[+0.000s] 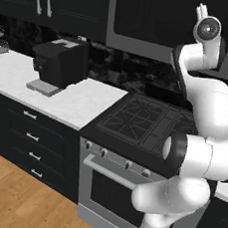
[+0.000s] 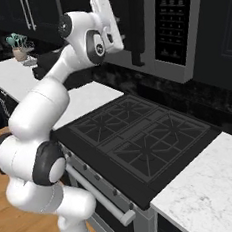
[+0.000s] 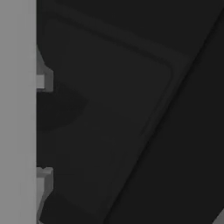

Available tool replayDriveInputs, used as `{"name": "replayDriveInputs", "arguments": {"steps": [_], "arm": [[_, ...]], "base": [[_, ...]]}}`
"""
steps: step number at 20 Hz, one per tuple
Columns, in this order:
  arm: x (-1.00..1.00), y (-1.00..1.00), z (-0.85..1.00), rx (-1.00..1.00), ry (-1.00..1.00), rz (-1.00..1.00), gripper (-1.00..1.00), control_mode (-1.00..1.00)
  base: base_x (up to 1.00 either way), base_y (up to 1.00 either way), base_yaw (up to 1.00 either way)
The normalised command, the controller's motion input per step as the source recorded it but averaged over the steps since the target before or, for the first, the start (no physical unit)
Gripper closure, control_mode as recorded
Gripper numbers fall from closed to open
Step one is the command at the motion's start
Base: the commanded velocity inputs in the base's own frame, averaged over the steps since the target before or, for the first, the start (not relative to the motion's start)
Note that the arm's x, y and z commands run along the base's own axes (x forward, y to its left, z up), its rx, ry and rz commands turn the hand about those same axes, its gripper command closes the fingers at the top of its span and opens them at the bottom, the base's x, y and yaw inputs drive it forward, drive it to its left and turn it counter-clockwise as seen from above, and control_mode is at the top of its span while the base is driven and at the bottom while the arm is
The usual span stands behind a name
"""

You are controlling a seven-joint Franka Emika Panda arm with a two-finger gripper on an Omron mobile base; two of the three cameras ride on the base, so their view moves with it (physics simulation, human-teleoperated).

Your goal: Pick the carrot from the sink and place it in the bowl. Then pick the bowl and place it in the microwave. Then close the microwave door and press the start button.

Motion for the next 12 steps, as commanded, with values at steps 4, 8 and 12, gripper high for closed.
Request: {"name": "replayDriveInputs", "arguments": {"steps": [4,8,12], "arm": [[-1.0,0.18,0.01,-0.06,0.0,0.16,-1.0,-1.0],[-1.0,0.2,-0.04,-0.16,0.01,0.14,-1.0,-1.0],[-1.0,0.26,-0.19,-0.29,0.0,0.09,1.0,-1.0]], "base": [[0.0,0.0,0.0],[0.0,0.0,0.0],[0.0,0.0,0.0]]}}
